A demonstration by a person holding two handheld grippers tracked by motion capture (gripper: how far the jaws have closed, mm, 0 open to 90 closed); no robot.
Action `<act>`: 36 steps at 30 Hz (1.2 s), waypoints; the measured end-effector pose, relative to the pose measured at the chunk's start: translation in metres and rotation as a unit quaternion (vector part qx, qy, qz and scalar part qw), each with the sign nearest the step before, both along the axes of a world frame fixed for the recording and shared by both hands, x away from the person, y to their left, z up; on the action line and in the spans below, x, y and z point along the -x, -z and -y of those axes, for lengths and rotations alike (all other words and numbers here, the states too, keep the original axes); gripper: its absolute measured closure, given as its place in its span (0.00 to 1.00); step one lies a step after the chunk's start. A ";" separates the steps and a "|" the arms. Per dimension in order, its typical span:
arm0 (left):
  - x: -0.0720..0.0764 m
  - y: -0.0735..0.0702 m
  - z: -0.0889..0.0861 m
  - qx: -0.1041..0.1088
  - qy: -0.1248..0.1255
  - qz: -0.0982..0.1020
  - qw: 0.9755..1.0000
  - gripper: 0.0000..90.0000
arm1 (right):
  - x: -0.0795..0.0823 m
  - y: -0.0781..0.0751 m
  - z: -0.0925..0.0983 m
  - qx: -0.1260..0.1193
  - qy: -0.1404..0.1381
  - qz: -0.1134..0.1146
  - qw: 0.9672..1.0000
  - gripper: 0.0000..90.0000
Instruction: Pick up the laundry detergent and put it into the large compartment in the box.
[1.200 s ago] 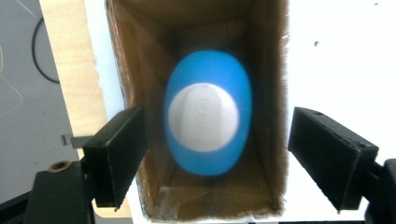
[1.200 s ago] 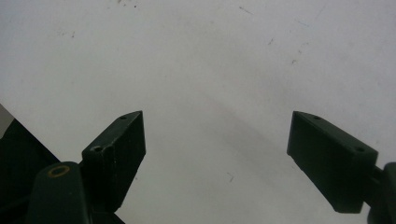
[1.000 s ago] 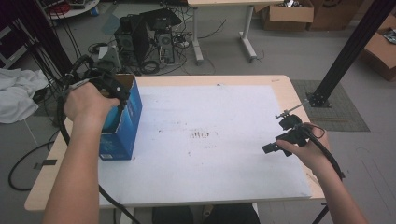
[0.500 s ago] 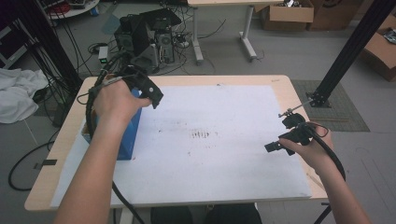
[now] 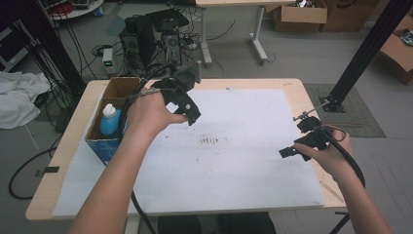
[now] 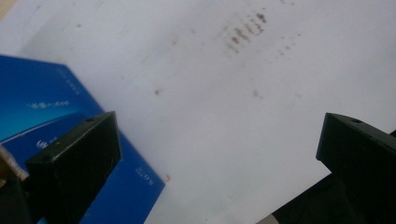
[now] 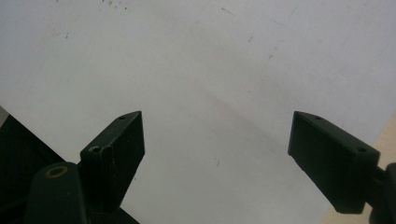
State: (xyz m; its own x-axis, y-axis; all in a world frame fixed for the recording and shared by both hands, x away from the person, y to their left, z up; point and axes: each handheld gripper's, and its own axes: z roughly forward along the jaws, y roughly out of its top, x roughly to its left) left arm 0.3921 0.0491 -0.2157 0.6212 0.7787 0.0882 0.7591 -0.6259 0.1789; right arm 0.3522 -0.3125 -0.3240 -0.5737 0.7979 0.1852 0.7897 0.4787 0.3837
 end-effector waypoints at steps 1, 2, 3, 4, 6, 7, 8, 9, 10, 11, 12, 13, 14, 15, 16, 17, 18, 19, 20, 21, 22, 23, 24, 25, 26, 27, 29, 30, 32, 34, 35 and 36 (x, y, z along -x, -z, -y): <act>0.001 0.000 0.004 0.000 0.009 -0.003 1.000 0.01 | 0.000 0.000 0.000 0.000 0.000 -0.001 1.000 0.21; 0.001 0.000 0.004 0.000 0.009 -0.003 1.000 0.01 | 0.000 -0.001 0.000 0.000 0.003 -0.002 1.000 0.21; 0.002 0.001 0.008 0.001 0.018 -0.004 1.000 0.01 | 0.000 -0.002 0.001 0.003 0.000 -0.001 1.000 0.21; 0.004 0.002 0.012 0.001 0.026 -0.004 1.000 0.01 | 0.000 -0.002 0.001 0.003 0.000 -0.001 1.000 0.21; 0.006 0.005 0.020 -0.004 0.038 -0.004 0.999 0.00 | -0.001 -0.003 0.002 0.005 0.002 -0.001 1.000 0.20; 0.008 0.007 0.024 -0.006 0.045 -0.006 0.999 0.00 | -0.001 -0.003 0.002 0.005 0.002 -0.001 1.000 0.20; 0.010 0.008 0.028 -0.005 0.051 -0.008 0.999 0.00 | -0.001 -0.003 0.001 0.003 0.004 -0.002 1.000 0.20; 0.011 0.010 0.032 -0.006 0.059 -0.007 0.998 0.00 | -0.002 -0.003 0.001 0.004 0.004 -0.003 1.000 0.20; 0.013 0.012 0.036 -0.007 0.065 -0.009 0.998 0.00 | -0.002 -0.003 0.001 0.004 0.004 -0.003 1.000 0.20; 0.014 0.013 0.039 -0.008 0.070 -0.009 0.997 0.00 | -0.002 -0.003 0.001 0.003 0.003 -0.004 1.000 0.20; 0.015 0.016 0.041 -0.010 0.077 -0.007 0.997 0.00 | -0.002 -0.003 0.001 0.002 0.004 -0.004 1.000 0.20; 0.016 0.017 0.043 -0.010 0.078 -0.009 0.997 0.00 | -0.002 -0.003 0.000 0.004 0.001 -0.003 1.000 0.21; 0.017 0.019 0.046 -0.008 0.083 -0.009 0.996 0.00 | -0.002 -0.003 0.001 0.005 -0.001 -0.004 1.000 0.21; 0.017 0.020 0.046 -0.009 0.084 -0.008 0.996 0.00 | -0.002 -0.003 0.001 0.006 -0.002 -0.003 1.000 0.21; 0.017 0.020 0.046 -0.009 0.084 -0.008 0.996 0.00 | -0.002 -0.002 0.001 0.006 -0.002 -0.003 1.000 0.21; 0.017 0.021 0.046 -0.009 0.085 -0.009 0.996 0.00 | -0.002 -0.002 0.001 0.006 -0.002 -0.003 1.000 0.21; 0.017 0.021 0.046 -0.009 0.082 -0.009 0.997 0.00 | -0.002 -0.002 0.001 0.004 0.003 -0.004 1.000 0.21; 0.016 0.022 0.045 -0.003 0.079 -0.010 0.997 0.00 | -0.002 -0.002 0.002 0.004 0.004 -0.005 1.000 0.20; 0.016 0.022 0.045 -0.003 0.078 -0.008 0.997 0.00 | -0.002 -0.002 0.002 0.004 0.005 -0.006 1.000 0.21; 0.016 0.022 0.045 -0.003 0.078 -0.008 0.997 0.00 | -0.002 -0.002 0.002 0.004 0.005 -0.006 1.000 0.21; 0.016 0.022 0.044 -0.003 0.078 -0.008 0.997 0.00 | -0.002 -0.002 0.002 0.004 0.004 -0.005 1.000 0.20; 0.016 0.022 0.043 -0.003 0.077 -0.009 0.997 0.00 | -0.002 -0.002 0.002 0.006 0.000 -0.004 1.000 0.21; 0.016 0.023 0.043 -0.004 0.077 -0.009 0.997 0.00 | -0.002 -0.002 0.002 0.005 0.000 -0.004 1.000 0.21; 0.016 0.023 0.043 -0.004 0.077 -0.009 0.997 0.00 | -0.002 -0.002 0.002 0.005 0.000 -0.004 1.000 0.21; 0.016 0.023 0.043 -0.005 0.078 -0.009 0.997 0.00 | -0.002 -0.002 0.002 0.007 -0.001 -0.004 1.000 0.21; 0.017 0.024 0.042 -0.003 0.078 -0.009 0.997 0.00 | -0.002 -0.002 0.001 0.006 0.000 -0.004 1.000 0.21; 0.017 0.025 0.042 -0.004 0.079 -0.010 0.997 0.00 | -0.002 -0.002 0.000 0.005 0.001 -0.004 1.000 0.21; 0.017 0.025 0.041 -0.005 0.080 -0.010 0.997 0.00 | -0.002 -0.002 0.000 0.005 0.001 -0.004 1.000 0.21; 0.017 0.025 0.041 -0.003 0.078 -0.010 0.997 0.00 | -0.002 -0.002 0.000 0.006 -0.001 -0.004 1.000 0.21; 0.018 0.024 0.041 -0.003 0.080 -0.011 0.997 0.00 | -0.002 -0.002 -0.001 0.007 -0.002 -0.003 1.000 0.21; 0.018 0.024 0.041 -0.004 0.081 -0.011 0.997 0.00 | -0.002 -0.002 -0.001 0.007 -0.001 -0.004 1.000 0.21; 0.018 0.024 0.040 -0.002 0.081 -0.011 0.997 0.00 | -0.001 -0.002 -0.001 0.005 0.001 -0.005 1.000 0.21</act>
